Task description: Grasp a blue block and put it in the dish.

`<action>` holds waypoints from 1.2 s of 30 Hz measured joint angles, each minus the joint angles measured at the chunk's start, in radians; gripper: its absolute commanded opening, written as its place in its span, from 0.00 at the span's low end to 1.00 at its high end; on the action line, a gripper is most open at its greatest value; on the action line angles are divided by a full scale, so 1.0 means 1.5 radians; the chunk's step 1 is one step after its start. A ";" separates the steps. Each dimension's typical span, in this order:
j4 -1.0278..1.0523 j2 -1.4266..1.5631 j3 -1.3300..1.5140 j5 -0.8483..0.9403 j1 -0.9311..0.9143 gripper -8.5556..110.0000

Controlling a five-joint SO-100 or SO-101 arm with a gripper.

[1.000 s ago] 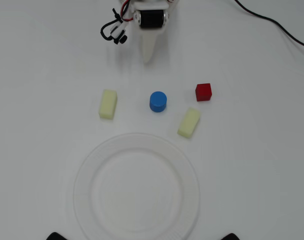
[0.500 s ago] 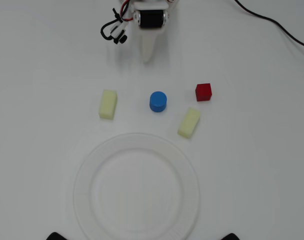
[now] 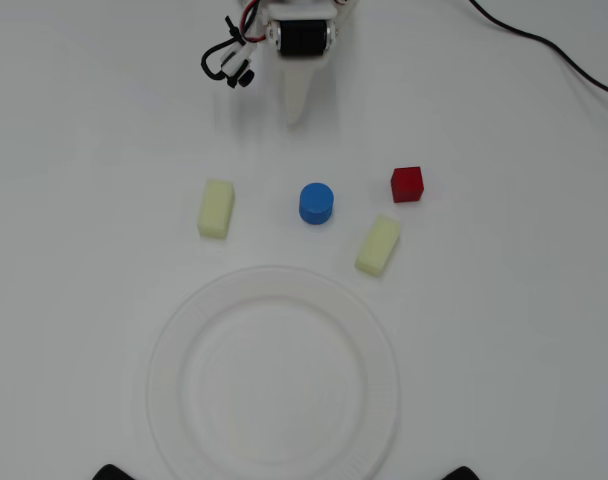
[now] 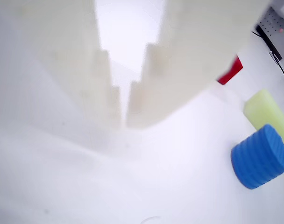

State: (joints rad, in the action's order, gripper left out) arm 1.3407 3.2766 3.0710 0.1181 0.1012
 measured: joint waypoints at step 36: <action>-0.067 -1.039 -0.789 0.007 0.094 0.28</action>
State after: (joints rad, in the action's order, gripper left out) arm 1.2395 1.7181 1.8868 0.1289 0.2424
